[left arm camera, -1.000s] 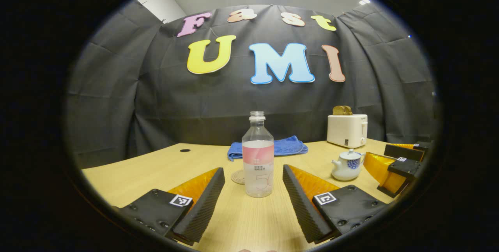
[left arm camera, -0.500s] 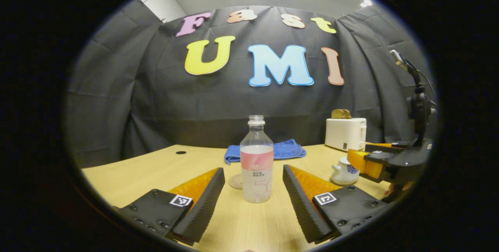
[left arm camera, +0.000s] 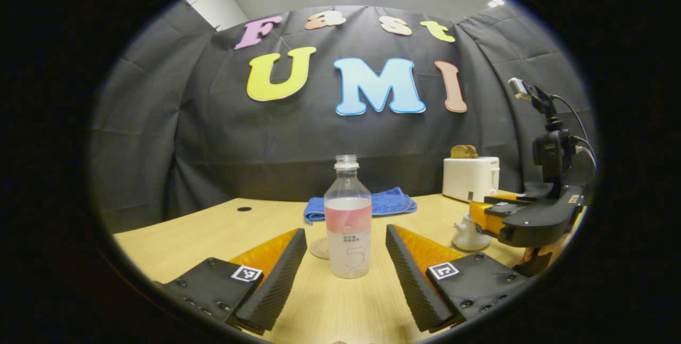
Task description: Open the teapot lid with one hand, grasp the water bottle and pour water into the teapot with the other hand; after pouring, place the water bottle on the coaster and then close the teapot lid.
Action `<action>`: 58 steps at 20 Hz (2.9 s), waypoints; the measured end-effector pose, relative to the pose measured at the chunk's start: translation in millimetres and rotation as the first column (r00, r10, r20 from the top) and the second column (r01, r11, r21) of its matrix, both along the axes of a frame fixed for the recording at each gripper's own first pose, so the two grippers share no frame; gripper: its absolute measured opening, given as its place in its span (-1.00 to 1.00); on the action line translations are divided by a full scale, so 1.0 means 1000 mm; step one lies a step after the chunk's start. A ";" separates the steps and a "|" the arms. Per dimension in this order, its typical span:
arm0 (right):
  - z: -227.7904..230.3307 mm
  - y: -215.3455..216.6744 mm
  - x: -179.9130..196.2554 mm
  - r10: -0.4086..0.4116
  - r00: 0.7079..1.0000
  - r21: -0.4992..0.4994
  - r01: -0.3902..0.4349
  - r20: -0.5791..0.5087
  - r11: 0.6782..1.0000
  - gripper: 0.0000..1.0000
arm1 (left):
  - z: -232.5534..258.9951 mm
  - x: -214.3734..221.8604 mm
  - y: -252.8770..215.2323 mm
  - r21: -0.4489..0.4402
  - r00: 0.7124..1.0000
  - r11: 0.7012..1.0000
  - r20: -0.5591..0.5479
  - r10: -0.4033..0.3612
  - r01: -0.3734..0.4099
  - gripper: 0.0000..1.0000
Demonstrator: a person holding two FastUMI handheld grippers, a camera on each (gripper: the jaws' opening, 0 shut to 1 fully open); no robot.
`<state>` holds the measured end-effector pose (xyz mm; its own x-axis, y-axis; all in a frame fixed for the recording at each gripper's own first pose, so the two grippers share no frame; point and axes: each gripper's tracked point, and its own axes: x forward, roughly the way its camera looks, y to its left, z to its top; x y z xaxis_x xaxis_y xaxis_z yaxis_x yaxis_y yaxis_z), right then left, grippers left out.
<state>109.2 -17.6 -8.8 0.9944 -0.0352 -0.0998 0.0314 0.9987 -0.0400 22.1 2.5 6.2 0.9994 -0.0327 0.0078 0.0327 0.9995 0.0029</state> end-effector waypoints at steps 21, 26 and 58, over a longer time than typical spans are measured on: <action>0.033 0.007 -0.027 0.050 0.994 0.016 -0.052 0.094 0.999 -0.77 | -0.006 0.008 -0.002 -0.002 1.000 1.000 -0.006 0.002 -0.002 1.00; 0.040 0.012 -0.065 0.093 0.989 0.049 -0.100 0.115 0.994 -0.77 | -0.008 0.025 -0.013 -0.001 1.000 1.000 -0.016 -0.004 0.004 1.00; 0.002 0.033 -0.131 0.234 0.971 0.104 -0.238 0.053 0.966 -0.77 | -0.013 0.073 -0.034 0.274 0.989 0.954 -0.110 -0.097 0.124 0.73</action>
